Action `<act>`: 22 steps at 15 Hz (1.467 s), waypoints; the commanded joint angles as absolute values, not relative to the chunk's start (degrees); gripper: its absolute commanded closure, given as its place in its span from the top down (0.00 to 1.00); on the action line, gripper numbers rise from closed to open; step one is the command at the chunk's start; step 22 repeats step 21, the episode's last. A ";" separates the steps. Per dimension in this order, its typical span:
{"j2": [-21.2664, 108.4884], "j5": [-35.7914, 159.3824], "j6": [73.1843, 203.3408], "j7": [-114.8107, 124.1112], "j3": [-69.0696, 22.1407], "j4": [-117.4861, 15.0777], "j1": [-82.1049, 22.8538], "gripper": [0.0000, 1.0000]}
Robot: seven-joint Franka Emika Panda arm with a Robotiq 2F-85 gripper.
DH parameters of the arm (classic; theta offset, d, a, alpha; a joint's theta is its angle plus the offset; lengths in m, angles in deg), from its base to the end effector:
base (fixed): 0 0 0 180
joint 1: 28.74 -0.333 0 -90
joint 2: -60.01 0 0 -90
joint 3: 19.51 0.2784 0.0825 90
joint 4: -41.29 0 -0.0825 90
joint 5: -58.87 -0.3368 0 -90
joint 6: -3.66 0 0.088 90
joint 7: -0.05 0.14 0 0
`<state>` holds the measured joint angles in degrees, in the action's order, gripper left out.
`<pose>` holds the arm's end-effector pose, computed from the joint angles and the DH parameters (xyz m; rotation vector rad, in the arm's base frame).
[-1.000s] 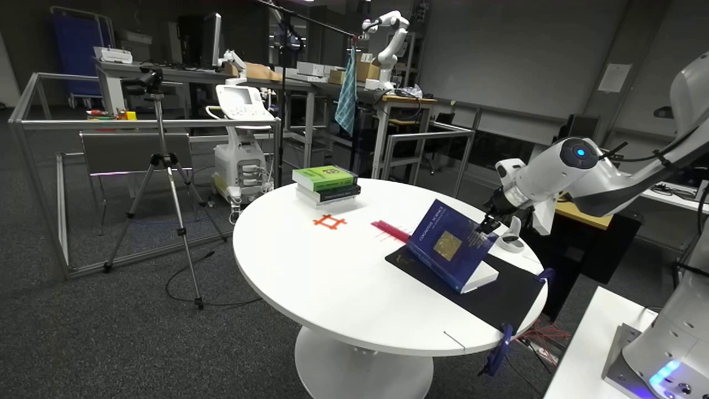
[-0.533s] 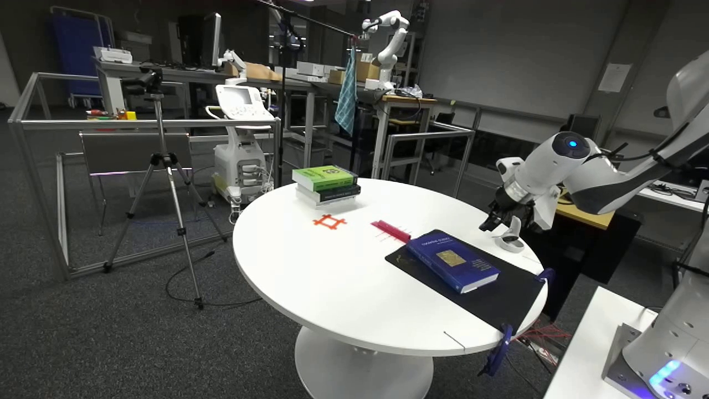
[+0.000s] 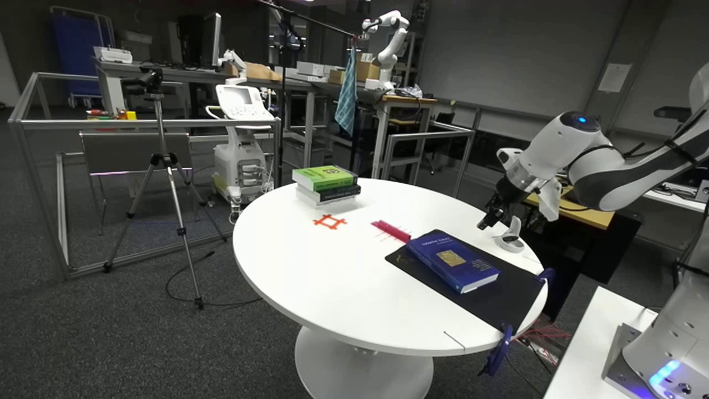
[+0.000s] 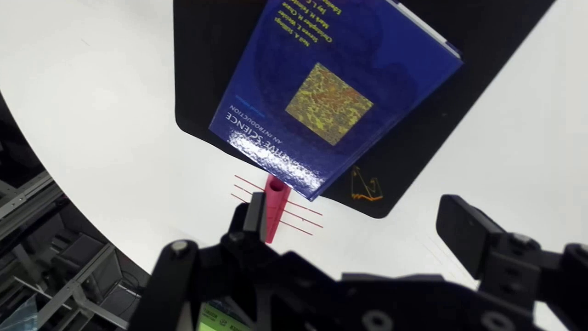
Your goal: Close the blue book.
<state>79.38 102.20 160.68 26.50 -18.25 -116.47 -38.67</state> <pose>0.3827 0.0935 0.3165 2.7415 0.5414 0.5942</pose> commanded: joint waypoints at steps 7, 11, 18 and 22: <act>101.96 76.35 133.41 13.17 -7.25 -116.22 -38.87 1.00; 102.96 75.72 131.23 13.83 -5.88 -115.97 -38.01 1.00; 104.18 75.42 129.86 13.66 -5.74 -115.89 -38.02 1.00; 104.18 75.42 129.86 13.66 -5.74 -115.89 -38.01 1.00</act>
